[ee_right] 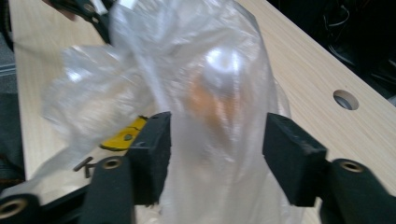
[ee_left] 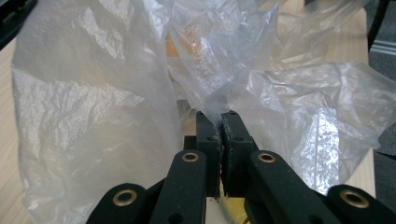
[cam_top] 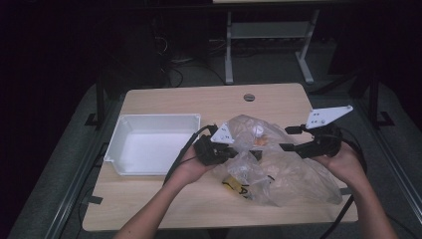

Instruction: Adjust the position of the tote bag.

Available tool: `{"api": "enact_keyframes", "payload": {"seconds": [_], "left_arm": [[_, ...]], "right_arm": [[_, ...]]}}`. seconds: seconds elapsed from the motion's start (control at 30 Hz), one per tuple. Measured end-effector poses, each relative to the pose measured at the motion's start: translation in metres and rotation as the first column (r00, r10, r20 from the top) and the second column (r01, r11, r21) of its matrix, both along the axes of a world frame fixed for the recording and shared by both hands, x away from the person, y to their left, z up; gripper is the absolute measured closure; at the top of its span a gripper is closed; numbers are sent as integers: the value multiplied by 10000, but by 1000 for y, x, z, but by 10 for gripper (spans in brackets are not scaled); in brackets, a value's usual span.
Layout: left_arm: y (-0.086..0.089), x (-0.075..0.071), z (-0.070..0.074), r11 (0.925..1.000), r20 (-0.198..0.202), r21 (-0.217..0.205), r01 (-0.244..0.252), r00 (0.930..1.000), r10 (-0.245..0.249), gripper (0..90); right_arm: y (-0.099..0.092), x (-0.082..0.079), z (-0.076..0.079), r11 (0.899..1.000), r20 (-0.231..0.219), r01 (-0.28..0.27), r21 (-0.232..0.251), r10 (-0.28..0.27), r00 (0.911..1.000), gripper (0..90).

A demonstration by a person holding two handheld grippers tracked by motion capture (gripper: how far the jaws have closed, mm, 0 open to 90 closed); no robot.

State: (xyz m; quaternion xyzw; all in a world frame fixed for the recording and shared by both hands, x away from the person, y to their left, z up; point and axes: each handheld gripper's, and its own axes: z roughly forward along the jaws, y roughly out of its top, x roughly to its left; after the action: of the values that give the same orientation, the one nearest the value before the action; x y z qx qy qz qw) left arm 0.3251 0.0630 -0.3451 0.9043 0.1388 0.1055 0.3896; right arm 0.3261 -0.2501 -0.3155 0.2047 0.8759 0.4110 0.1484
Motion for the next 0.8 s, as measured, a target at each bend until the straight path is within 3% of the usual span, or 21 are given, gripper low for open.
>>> {"api": "enact_keyframes", "payload": {"seconds": [0.23,0.3,0.6,0.67,0.8], "left_arm": [[8,10,4,9999,-22,162,32,10000,-32,876],[10,13,5,9998,-3,191,30,10000,-30,876],[17,31,5,9996,-269,254,-109,9996,116,876],[18,34,5,9995,-260,318,-83,9996,91,876],[21,42,7,9994,-263,336,-78,9996,86,878]], "right_arm": [[3,27,-10,9987,-899,-441,237,461,9949,393],[6,33,-15,9978,-1146,-650,105,658,9912,450],[15,45,-25,9928,-1282,-1050,-584,969,9870,817],[15,47,-26,9915,-1282,-1129,-653,1038,9863,873],[12,53,-26,9910,-1373,-1294,-327,1238,9828,897]]}}
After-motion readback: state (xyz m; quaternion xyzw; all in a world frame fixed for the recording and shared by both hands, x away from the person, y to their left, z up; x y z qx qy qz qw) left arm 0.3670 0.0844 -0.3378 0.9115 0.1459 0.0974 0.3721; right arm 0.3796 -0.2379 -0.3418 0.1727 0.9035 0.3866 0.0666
